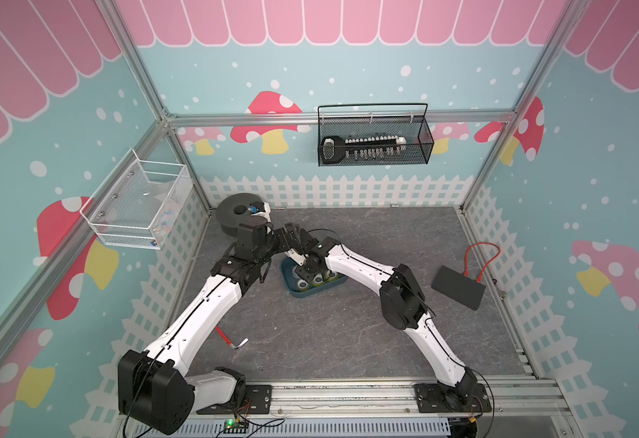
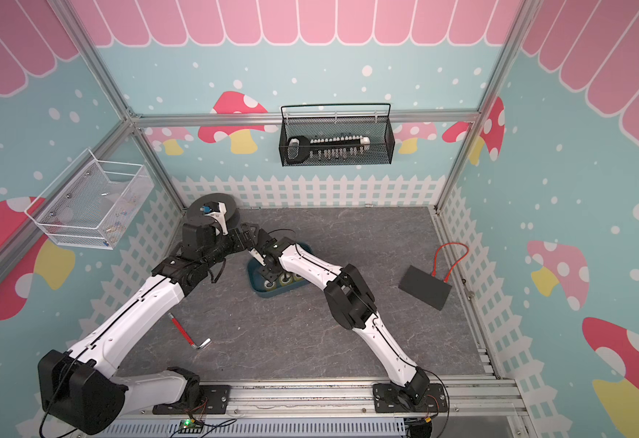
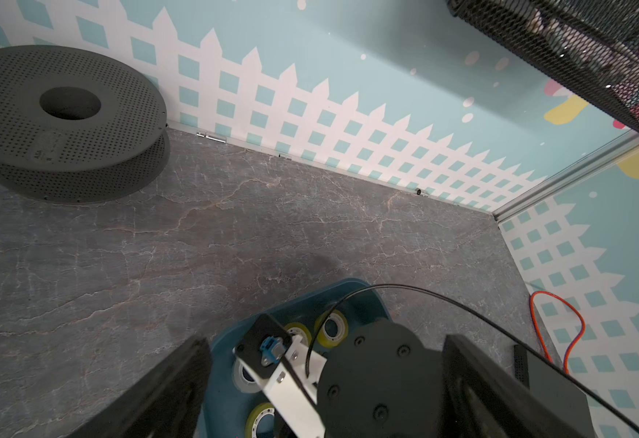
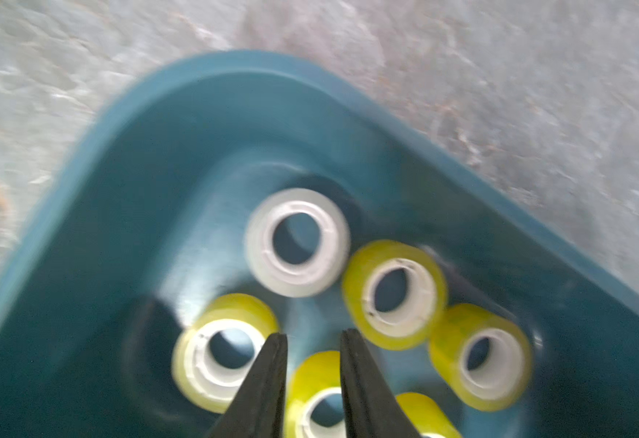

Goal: Put the transparent tape into the storage box
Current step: Place the tape in the storage box, then adjust the storage box at the center of the board.

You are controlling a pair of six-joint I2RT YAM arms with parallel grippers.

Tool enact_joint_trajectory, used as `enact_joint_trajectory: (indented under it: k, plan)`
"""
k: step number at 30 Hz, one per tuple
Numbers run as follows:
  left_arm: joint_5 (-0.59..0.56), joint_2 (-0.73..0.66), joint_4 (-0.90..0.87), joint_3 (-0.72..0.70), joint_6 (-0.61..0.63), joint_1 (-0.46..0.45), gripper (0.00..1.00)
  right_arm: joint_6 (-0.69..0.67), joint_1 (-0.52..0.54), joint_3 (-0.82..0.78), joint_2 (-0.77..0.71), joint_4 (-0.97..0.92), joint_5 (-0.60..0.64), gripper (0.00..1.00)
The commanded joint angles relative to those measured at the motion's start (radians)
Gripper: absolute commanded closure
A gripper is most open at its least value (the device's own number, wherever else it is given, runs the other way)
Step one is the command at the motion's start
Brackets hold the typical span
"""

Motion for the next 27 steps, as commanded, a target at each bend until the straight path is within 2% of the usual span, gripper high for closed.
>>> enact_joint_trajectory:
  k: [1,6,9,19,27]
  plan:
    - [-0.004,-0.020,0.023,0.007,0.014,0.007,0.01,0.037,-0.055,-0.020,-0.079,-0.049,0.047,0.70]
    - [-0.003,-0.018,0.029,0.008,0.001,0.007,0.01,0.042,-0.132,-0.099,-0.154,-0.032,0.051,0.70]
    - [0.006,-0.002,0.032,-0.003,-0.012,0.008,0.01,0.025,-0.162,-0.089,-0.152,-0.016,0.036,0.70]
    - [0.035,0.074,0.058,-0.042,-0.046,0.010,0.01,-0.003,-0.233,0.273,0.088,-0.013,-0.054,0.70]
    - [0.044,0.099,0.056,-0.030,-0.040,0.010,0.01,0.003,-0.250,0.312,0.158,0.030,-0.092,0.70]
